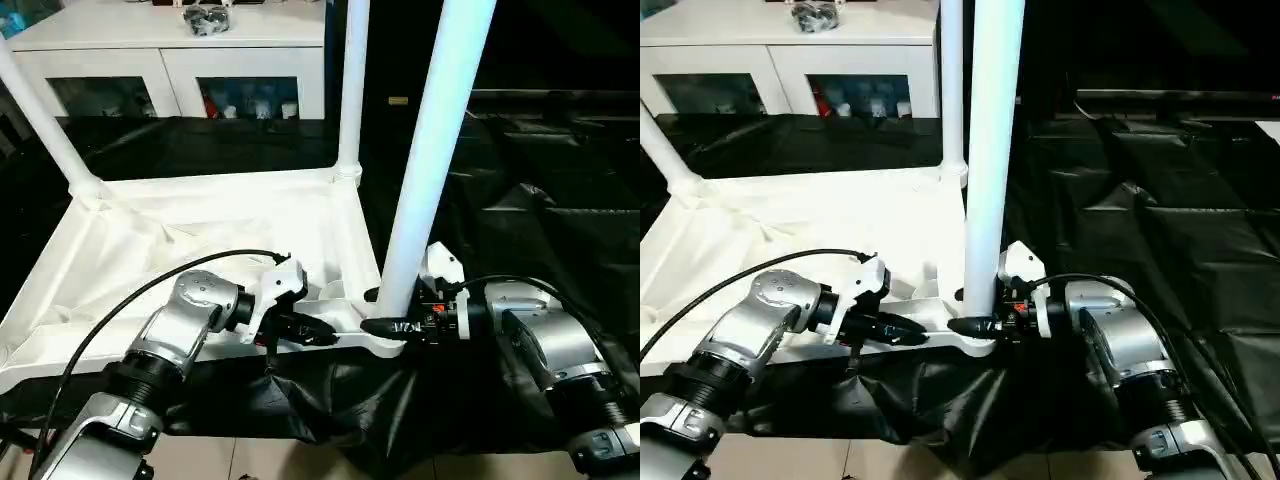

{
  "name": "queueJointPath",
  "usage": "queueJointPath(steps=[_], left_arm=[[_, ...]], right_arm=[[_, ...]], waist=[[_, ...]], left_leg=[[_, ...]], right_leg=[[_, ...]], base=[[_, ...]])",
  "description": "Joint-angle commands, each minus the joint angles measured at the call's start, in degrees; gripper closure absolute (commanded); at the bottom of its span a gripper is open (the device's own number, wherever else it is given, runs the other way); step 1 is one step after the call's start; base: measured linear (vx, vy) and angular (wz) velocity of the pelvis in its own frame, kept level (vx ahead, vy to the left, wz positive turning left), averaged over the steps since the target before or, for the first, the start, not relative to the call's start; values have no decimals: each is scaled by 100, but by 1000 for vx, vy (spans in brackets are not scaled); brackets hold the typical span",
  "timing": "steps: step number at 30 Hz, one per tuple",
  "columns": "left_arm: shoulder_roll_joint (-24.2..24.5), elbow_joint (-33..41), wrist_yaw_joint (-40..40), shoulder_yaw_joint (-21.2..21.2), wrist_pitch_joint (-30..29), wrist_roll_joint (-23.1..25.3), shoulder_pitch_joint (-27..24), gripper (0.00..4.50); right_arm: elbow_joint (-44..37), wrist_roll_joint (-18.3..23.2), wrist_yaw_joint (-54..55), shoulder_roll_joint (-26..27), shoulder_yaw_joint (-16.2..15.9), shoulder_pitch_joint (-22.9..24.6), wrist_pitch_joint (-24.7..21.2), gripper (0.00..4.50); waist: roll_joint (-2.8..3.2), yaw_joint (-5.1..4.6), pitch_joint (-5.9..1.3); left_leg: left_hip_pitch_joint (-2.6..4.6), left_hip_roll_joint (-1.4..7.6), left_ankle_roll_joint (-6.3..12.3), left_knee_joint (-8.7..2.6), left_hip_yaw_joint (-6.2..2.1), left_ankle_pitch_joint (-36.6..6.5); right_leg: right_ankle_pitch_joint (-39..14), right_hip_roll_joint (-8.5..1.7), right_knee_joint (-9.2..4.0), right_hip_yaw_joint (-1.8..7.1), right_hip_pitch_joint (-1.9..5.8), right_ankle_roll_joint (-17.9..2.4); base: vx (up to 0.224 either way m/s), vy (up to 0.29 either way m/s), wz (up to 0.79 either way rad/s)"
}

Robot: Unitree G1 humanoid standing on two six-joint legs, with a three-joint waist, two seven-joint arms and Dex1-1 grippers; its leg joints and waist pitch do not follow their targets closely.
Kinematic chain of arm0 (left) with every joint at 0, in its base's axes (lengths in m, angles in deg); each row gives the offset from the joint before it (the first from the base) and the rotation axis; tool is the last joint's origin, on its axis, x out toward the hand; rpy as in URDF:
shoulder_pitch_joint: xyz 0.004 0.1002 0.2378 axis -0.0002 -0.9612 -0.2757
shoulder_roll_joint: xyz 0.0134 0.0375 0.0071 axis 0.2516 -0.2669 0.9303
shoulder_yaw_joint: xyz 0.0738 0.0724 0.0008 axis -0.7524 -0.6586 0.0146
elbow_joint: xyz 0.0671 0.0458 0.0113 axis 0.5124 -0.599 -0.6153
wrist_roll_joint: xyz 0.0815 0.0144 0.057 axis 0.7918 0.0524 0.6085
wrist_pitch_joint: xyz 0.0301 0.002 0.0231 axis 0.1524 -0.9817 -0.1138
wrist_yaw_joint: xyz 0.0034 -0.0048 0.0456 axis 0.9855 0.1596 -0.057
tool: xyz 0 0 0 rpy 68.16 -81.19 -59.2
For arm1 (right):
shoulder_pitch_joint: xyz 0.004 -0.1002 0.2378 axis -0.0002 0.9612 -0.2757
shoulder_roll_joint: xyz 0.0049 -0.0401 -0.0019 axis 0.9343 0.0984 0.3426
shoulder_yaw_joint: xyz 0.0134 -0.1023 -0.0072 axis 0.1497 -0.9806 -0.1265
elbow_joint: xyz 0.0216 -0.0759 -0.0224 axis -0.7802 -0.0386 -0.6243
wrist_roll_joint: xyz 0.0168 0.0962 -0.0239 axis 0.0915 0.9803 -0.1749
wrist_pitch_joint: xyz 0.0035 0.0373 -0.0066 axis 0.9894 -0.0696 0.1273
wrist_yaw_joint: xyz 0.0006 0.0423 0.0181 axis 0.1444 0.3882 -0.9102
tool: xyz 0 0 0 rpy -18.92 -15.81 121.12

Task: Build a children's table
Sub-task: Rotate leg to tighten

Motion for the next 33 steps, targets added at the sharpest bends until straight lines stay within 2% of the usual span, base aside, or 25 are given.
queueJointPath(steps=[1, 3, 4, 6, 7, 8, 9, 10, 13, 14, 16, 18, 19, 20, 22, 24, 27, 30, 33], left_arm=[[-605, -49, -688, 0, 60, -51, 386, 450], [-717, -177, -954, 22, 49, 28, 469, 450], [-875, -348, -1292, 53, 32, 99, 582, 450], [-1075, -580, -1780, 139, -22, 172, 735, 450], [-1127, -643, -1914, 164, -28, 193, 777, 450], [-1127, -643, -1914, 164, -28, 193, 777, 450], [-1221, -772, -2175, 218, -50, 228, 856, 450], [-1323, -944, -2481, 280, -23, 303, 951, 450], [-1407, -1170, -2755, 325, 56, 402, 1066, 450], [-1422, -1216, -2771, 335, 96, 413, 1086, 450], [-1421, -1224, -2753, 331, 118, 410, 1087, 450], [-1405, -1211, -2692, 315, 160, 400, 1074, 450], [-1347, -1130, -2488, 275, 219, 366, 1014, 450], [-1320, -1088, -2391, 260, 244, 345, 982, 450], [-1305, -1074, -2345, 259, 257, 332, 965, 450], [-1225, -1079, -2126, 227, 375, 293, 918, 450], [-1150, -1015, -1968, 212, 396, 273, 862, 450], [-983, -881, -1561, 160, 490, 202, 761, 450], [-867, -766, -1245, 130, 518, 128, 695, 450]], right_arm=[[287, 21, 507, 638, -356, -1, -226, 233], [512, -95, 964, 813, -276, -68, -190, 235], [900, -291, 1575, 1010, -194, -196, -40, 235], [1255, -435, 2177, 1234, -109, -313, 67, 238], [1330, -466, 2320, 1293, -89, -338, 81, 242], [1330, -466, 2320, 1293, -89, -338, 81, 242], [1401, -546, 2606, 1431, -48, -365, 113, 244], [1563, -696, 3098, 1604, 11, -435, 186, 244], [1938, -889, 3593, 1775, 75, -603, 390, 244], [2096, -944, 3656, 1812, 86, -681, 536, 244], [2171, -891, 3607, 1826, 129, -728, 562, 195], [2199, -765, 3513, 1840, 205, -768, 514, 180], [2086, -678, 3284, 1797, 206, -763, 431, 174], [2027, -703, 3196, 1755, 160, -748, 441, 174], [1994, -748, 3139, 1724, 119, -736, 476, 144], [1977, -956, 2960, 1582, -44, -712, 748, 144], [1896, -918, 2583, 1431, -137, -676, 831, 144], [1603, -820, 1783, 1090, -334, -541, 970, 144], [1337, -726, 1142, 832, -468, -404, 1008, 144]], waist=[[-76, -51, -256], [-85, -87, -267], [-93, -118, -264], [-92, -173, -253], [-86, -205, -260], [-92, -225, -265], [-60, -222, -262], [-70, -241, -252], [-72, -267, -268], [-65, -277, -272], [-69, -289, -272], [-83, -300, -270], [-68, -301, -274], [-74, -307, -280], [-77, -315, -281], [-84, -311, -288], [-77, -309, -294], [-79, -299, -316], [-93, -272, -330]], left_leg=[[38, 83, 228, -439, 14, -1503], [32, 66, 165, -435, 1, -1506], [1, 57, 150, -444, -13, -1503], [12, 41, 100, -436, -13, -1649], [43, 45, 86, -436, -19, -1698], [20, 47, 129, -436, -21, -1660], [12, 51, 152, -441, -25, -1647], [23, 43, 154, -433, -5, -1703], [31, 31, 136, -434, -16, -1748], [10, 39, 152, -438, -25, -1759], [14, 42, 202, -434, -19, -1797], [-7, 50, 248, -446, -22, -1781], [0, 52, 276, -445, -21, -1792], [-12, 55, 297, -445, -23, -1752], [-21, 55, 310, -442, -18, -1707], [-23, 55, 334, -431, -10, -1642], [-19, 62, 390, -423, -6, -1563], [-38, 66, 496, -403, -2, -1291], [-37, 72, 702, -372, 18, -1051]], right_leg=[[-1879, -218, -480, 179, 238, -1185], [-2058, -231, -499, 179, 239, -1088], [-2129, -222, -496, 168, 258, -1024], [-2372, -222, -529, 154, 231, -950], [-2423, -227, -552, 159, 207, -951], [-2297, -220, -539, 162, 230, -975], [-2233, -218, -537, 160, 237, -984], [-2246, -205, -554, 161, 199, -983], [-2346, -210, -566, 151, 206, -964], [-2293, -221, -553, 147, 216, -984], [-2178, -211, -558, 150, 218, -1017], [-2051, -207, -538, 148, 235, -1071], [-1997, -209, -534, 151, 235, -1101], [-1910, -213, -525, 153, 248, -1122], [-1818, -213, -515, 156, 251, -1158], [-1828, -230, -518, 158, 256, -1173], [-1672, -223, -503, 158, 267, -1235], [-1165, -218, -450, 157, 304, -1379], [-678, -217, -407, 158, 331, -1545]], base=[[0, 0, 0], [0, 0, 0], [0, 0, 0], [0, 0, 0], [0, 0, 0], [0, 0, 0], [0, 0, 0], [0, 0, 0], [0, 0, 0], [0, 0, 0], [0, 0, 0], [0, 0, 0], [0, 0, 0], [0, 0, 0], [0, 0, 0], [0, 0, 0], [0, 0, 0], [0, 0, 0], [0, 0, 0]])
